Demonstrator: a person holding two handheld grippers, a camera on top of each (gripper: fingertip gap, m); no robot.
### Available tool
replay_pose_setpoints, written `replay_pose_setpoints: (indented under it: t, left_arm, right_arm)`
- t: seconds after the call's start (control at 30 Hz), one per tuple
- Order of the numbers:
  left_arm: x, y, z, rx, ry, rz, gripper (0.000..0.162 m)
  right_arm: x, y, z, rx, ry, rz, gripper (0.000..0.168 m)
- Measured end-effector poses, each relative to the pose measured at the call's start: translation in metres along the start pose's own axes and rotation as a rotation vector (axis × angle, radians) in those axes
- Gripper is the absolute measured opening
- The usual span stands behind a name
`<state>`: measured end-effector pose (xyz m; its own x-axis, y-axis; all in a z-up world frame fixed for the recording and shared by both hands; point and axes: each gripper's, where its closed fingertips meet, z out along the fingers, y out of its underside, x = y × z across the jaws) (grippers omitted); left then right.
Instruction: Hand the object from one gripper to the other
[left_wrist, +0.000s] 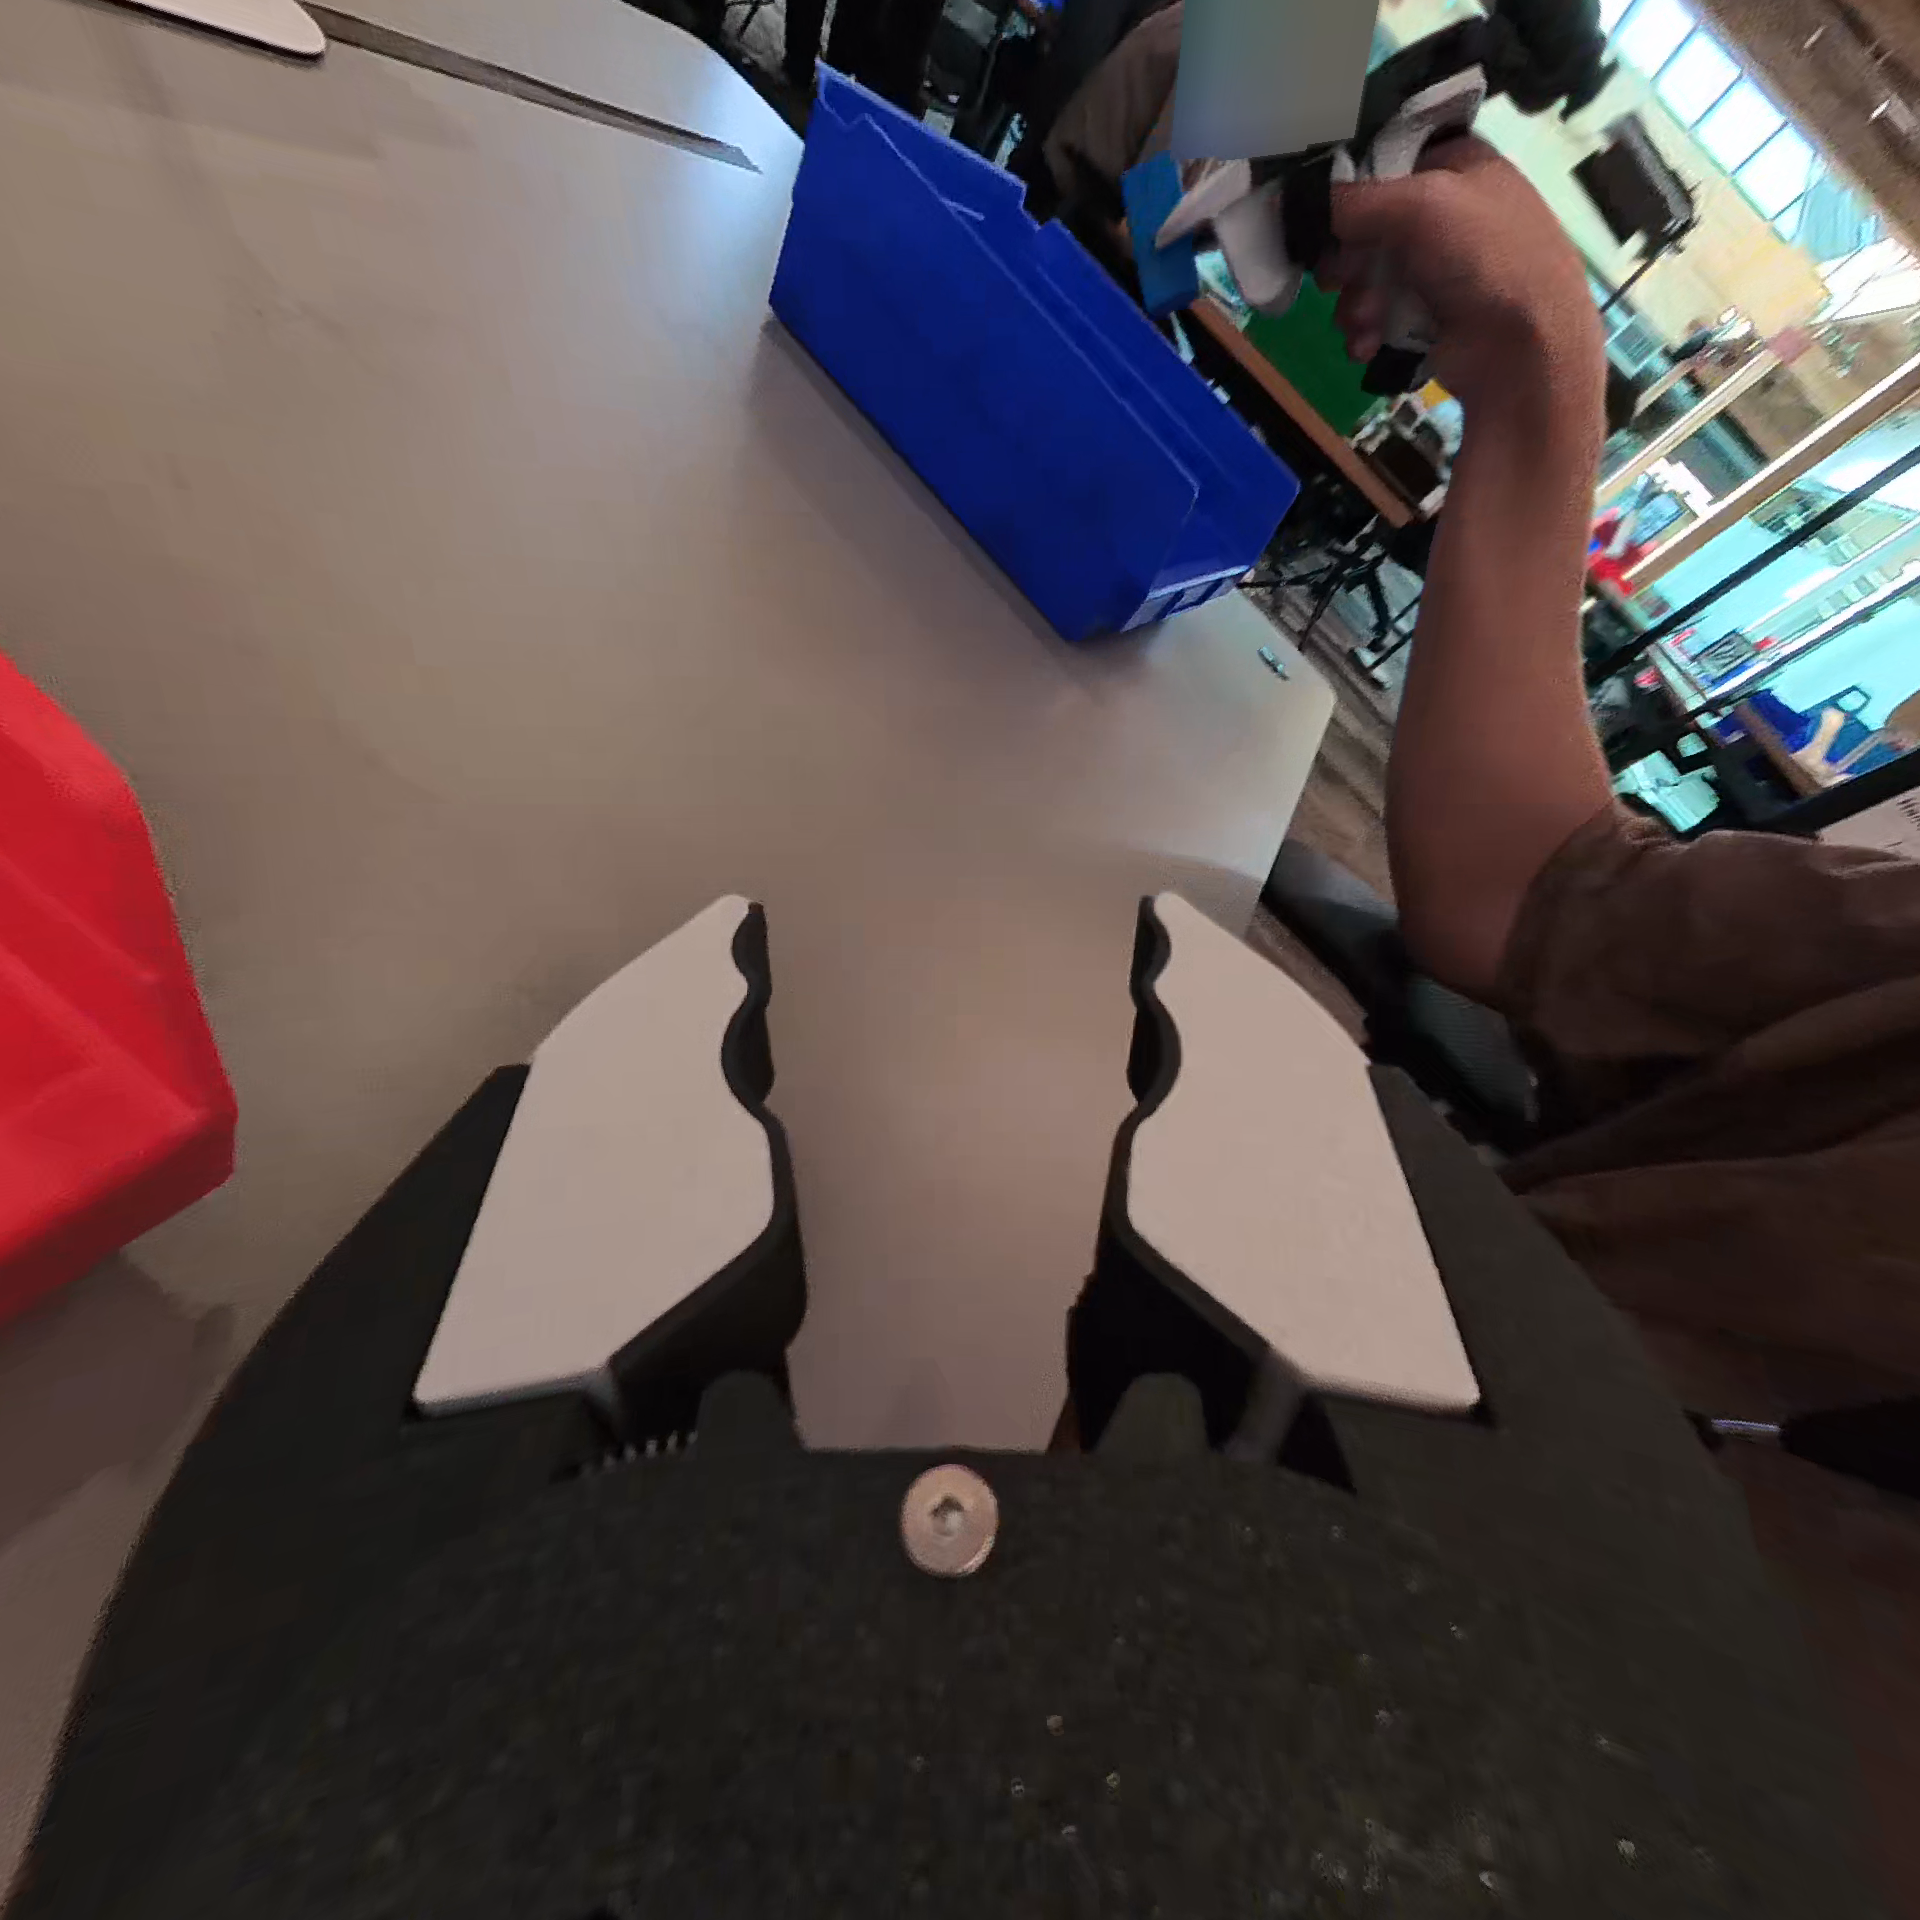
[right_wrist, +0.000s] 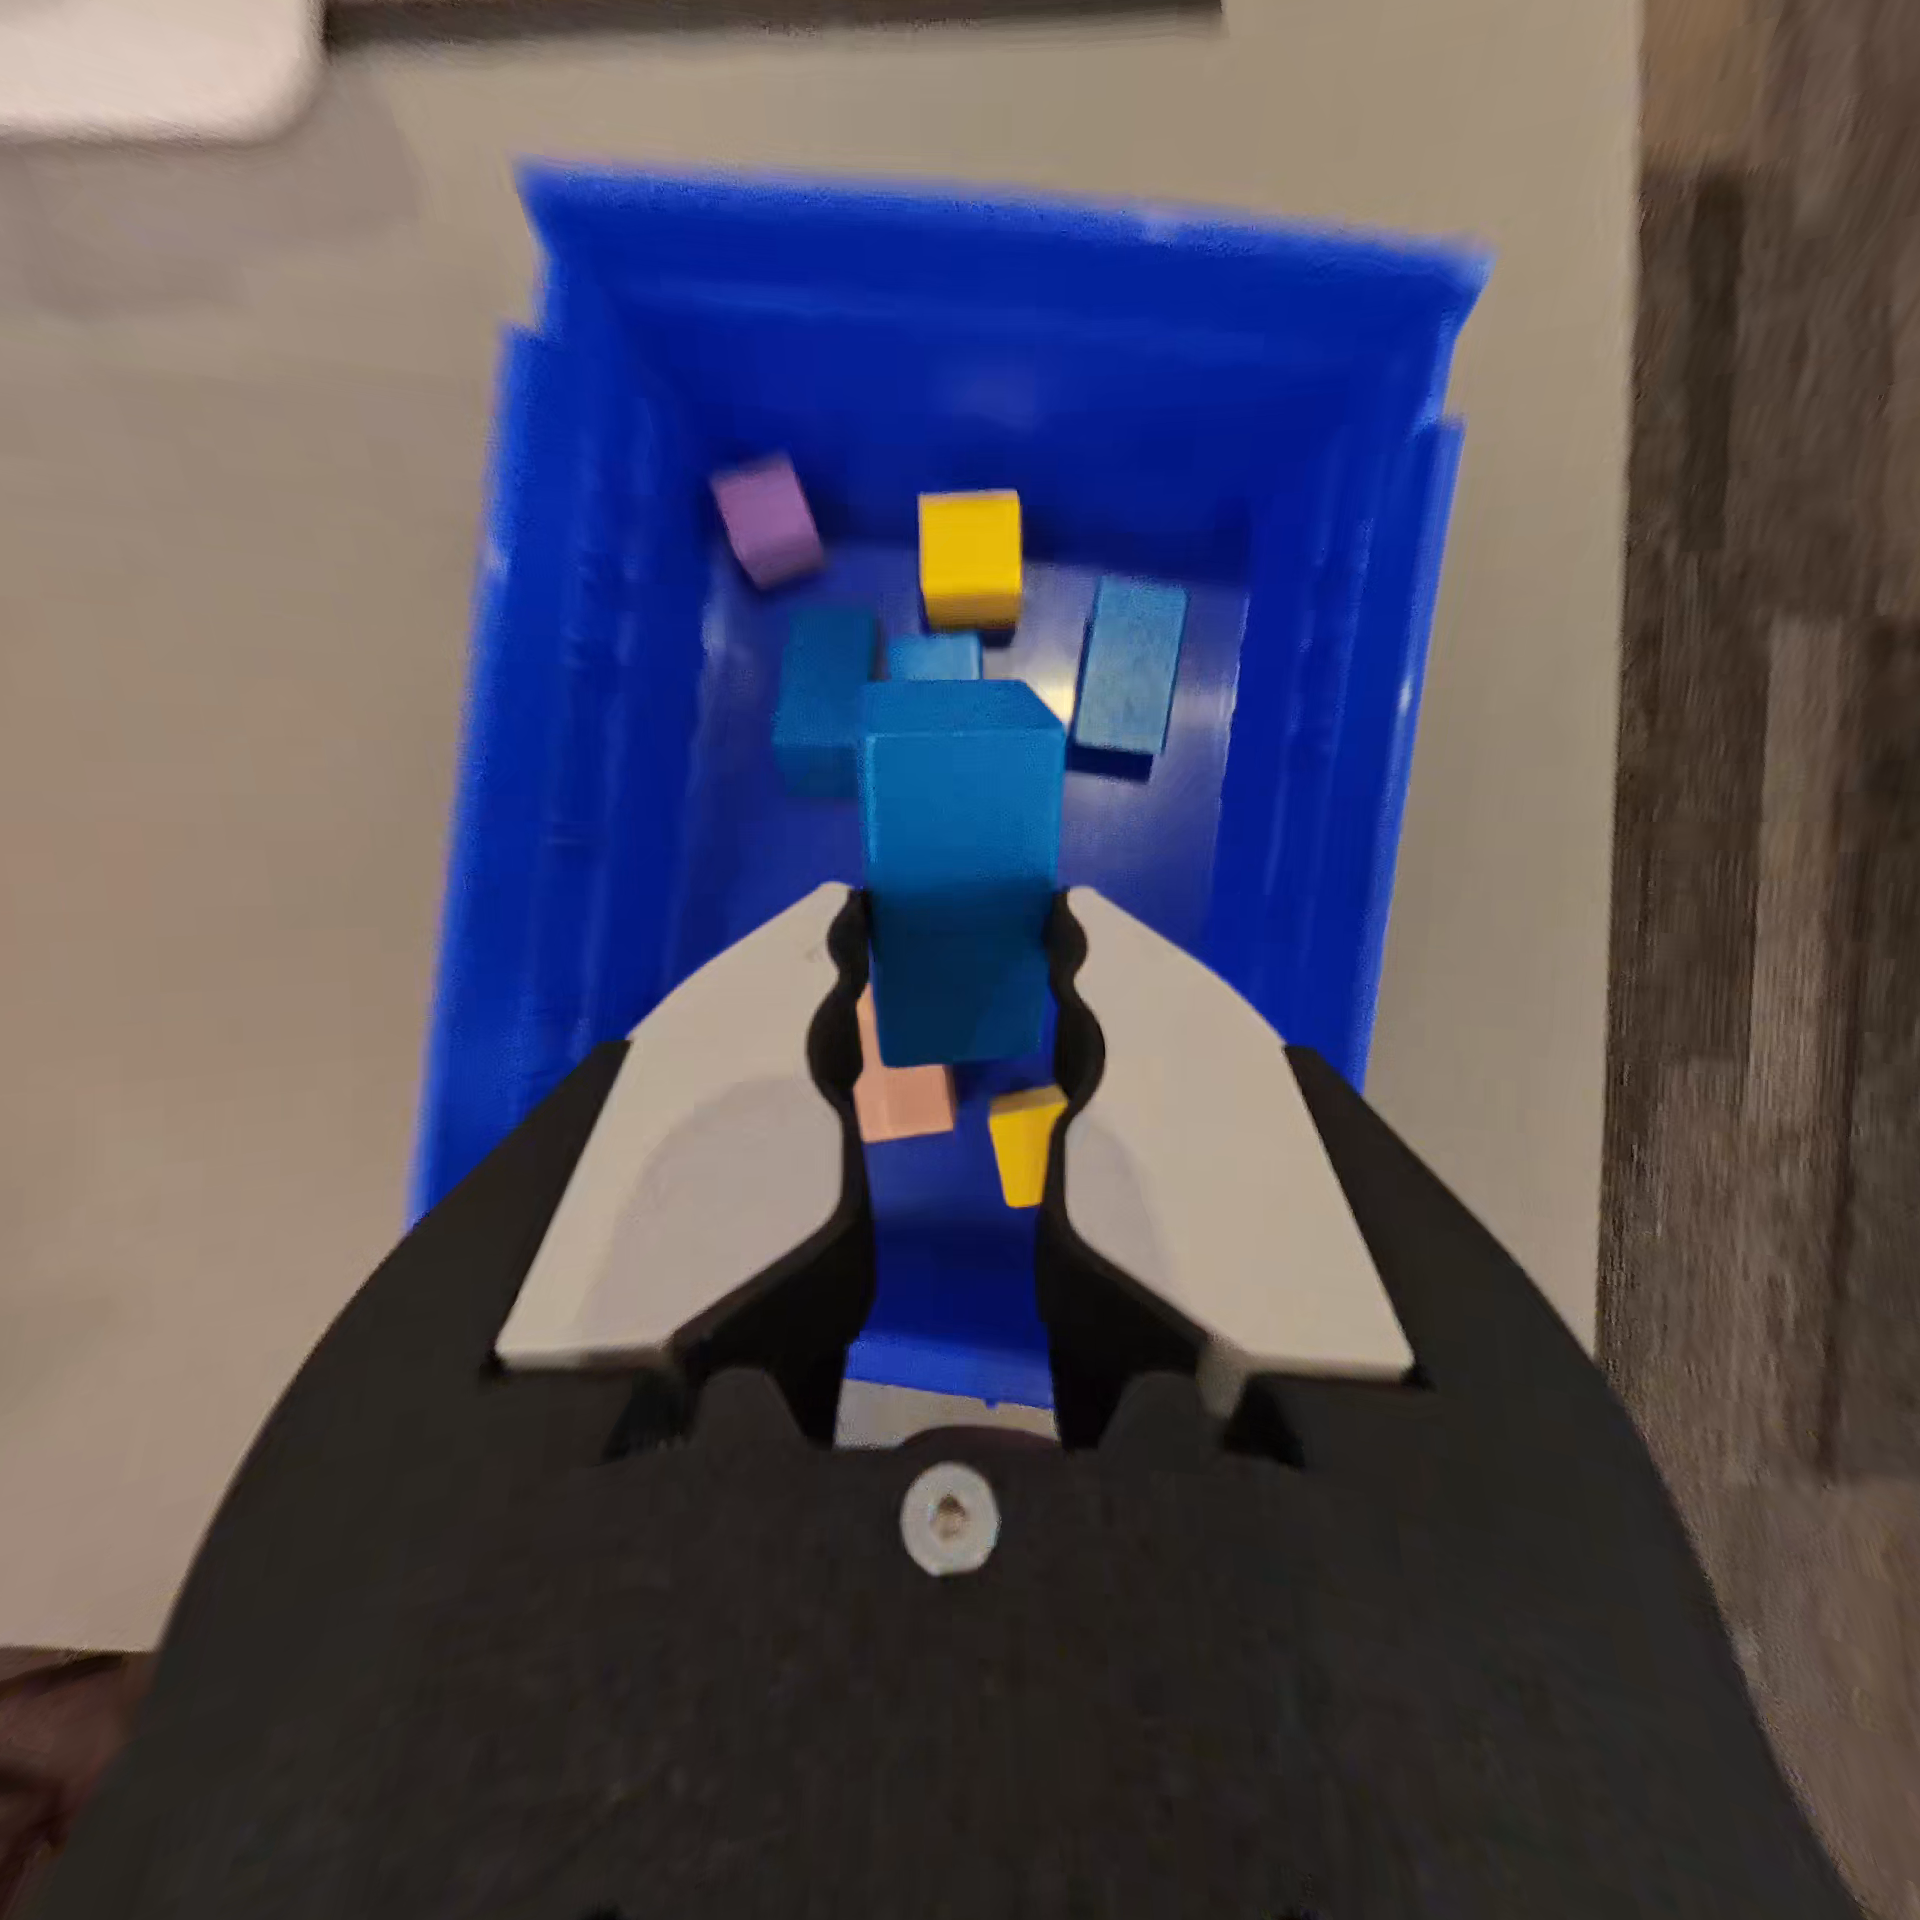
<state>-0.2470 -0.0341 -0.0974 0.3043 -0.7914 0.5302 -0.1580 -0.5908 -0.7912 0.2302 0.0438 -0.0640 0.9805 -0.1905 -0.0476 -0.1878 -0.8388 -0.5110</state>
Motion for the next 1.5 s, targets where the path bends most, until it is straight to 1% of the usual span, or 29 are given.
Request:
replay_pose_setpoints:
  t: [0.13, 0.27, 0.3, 0.4, 0.57, 0.6, 0.63, 0.67, 0.7, 0.73, 0.8, 0.87, 0.93, 0.97, 1.0, 1.03, 1.1, 1.17, 1.27, 1.33, 1.37, 1.43, 1.5]
  left_arm:
    - [0.001, 0.005, 0.005, -0.042, -0.048, 0.081, 0.067]
    - [0.000, 0.009, 0.010, -0.068, -0.072, 0.108, 0.069]
    - [0.000, 0.010, 0.011, -0.070, -0.076, 0.109, 0.071]
    - [0.002, 0.012, 0.011, -0.082, -0.074, 0.113, 0.072]
    - [0.001, 0.012, 0.009, -0.082, -0.086, 0.133, 0.073]
    - [0.000, 0.012, 0.009, -0.086, -0.086, 0.131, 0.073]
    - [-0.001, 0.011, 0.009, -0.085, -0.092, 0.131, 0.074]
    - [-0.002, 0.010, 0.008, -0.076, -0.107, 0.134, 0.076]
    - [-0.005, 0.007, 0.007, -0.063, -0.129, 0.142, 0.079]
    - [-0.007, 0.004, 0.005, -0.049, -0.151, 0.159, 0.081]
    - [-0.010, -0.001, 0.000, -0.032, -0.190, 0.200, 0.081]
    - [-0.011, -0.008, -0.006, -0.017, -0.228, 0.219, 0.081]
    - [-0.002, -0.022, -0.016, 0.025, -0.205, 0.164, 0.077]
    - [0.007, -0.032, -0.023, 0.049, -0.160, 0.132, 0.076]
    - [0.013, -0.043, -0.031, 0.071, -0.128, 0.118, 0.078]
    - [0.011, -0.055, -0.041, 0.089, -0.147, 0.110, 0.077]
    - [-0.011, -0.080, -0.064, 0.127, -0.271, 0.108, 0.074]
    - [-0.044, -0.101, -0.083, 0.136, -0.404, 0.081, 0.074]
    - [-0.104, -0.107, -0.088, -0.036, -0.550, -0.038, 0.077]
    - [-0.148, -0.114, -0.081, -0.108, -0.656, -0.120, 0.079]
    - [-0.169, -0.118, -0.075, -0.130, -0.699, -0.149, 0.076]
    - [-0.207, -0.123, -0.061, -0.192, -0.781, -0.184, 0.071]
    - [-0.242, -0.126, -0.052, -0.272, -0.887, -0.205, 0.071]
  right_arm:
    - [0.015, 0.037, 0.049, -0.231, 0.040, 0.027, 0.034]
    - [0.028, 0.064, 0.077, -0.385, 0.135, 0.007, 0.034]
    - [0.032, 0.067, 0.082, -0.405, 0.161, 0.008, 0.034]
    - [0.037, 0.077, 0.089, -0.454, 0.184, 0.024, 0.033]
    - [0.040, 0.076, 0.090, -0.438, 0.190, 0.022, 0.033]
    - [0.042, 0.074, 0.087, -0.436, 0.199, -0.006, 0.035]
    - [0.047, 0.070, 0.079, -0.419, 0.241, -0.030, 0.044]
    - [0.051, 0.061, 0.066, -0.378, 0.287, -0.060, 0.051]
    - [0.051, 0.048, 0.047, -0.305, 0.318, -0.082, 0.051]
    - [0.044, 0.032, 0.024, -0.207, 0.307, -0.087, 0.051]
    - [0.012, -0.005, -0.026, 0.046, 0.204, -0.114, 0.052]
    - [-0.031, -0.036, -0.076, 0.337, 0.096, -0.203, 0.051]
    - [-0.083, -0.049, -0.112, 0.602, -0.018, -0.342, 0.051]
    - [-0.111, -0.045, -0.122, 0.705, -0.083, -0.396, 0.051]
    - [-0.144, -0.033, -0.125, 0.774, -0.179, -0.467, 0.051]
    - [-0.179, -0.012, -0.123, 0.787, -0.296, -0.551, 0.050]
    - [-0.233, 0.035, -0.110, 0.742, -0.470, -0.663, 0.045]
    - [-0.272, 0.075, -0.095, 0.692, -0.580, -0.715, 0.047]
    - [-0.314, 0.125, -0.074, 0.622, -0.732, -0.769, 0.047]
    - [-0.326, 0.146, -0.057, 0.567, -0.745, -0.784, 0.048]
    - [-0.328, 0.155, -0.048, 0.545, -0.735, -0.794, 0.050]
    - [-0.331, 0.170, -0.033, 0.506, -0.707, -0.833, 0.062]
    - [-0.330, 0.178, -0.022, 0.504, -0.666, -0.862, 0.065]
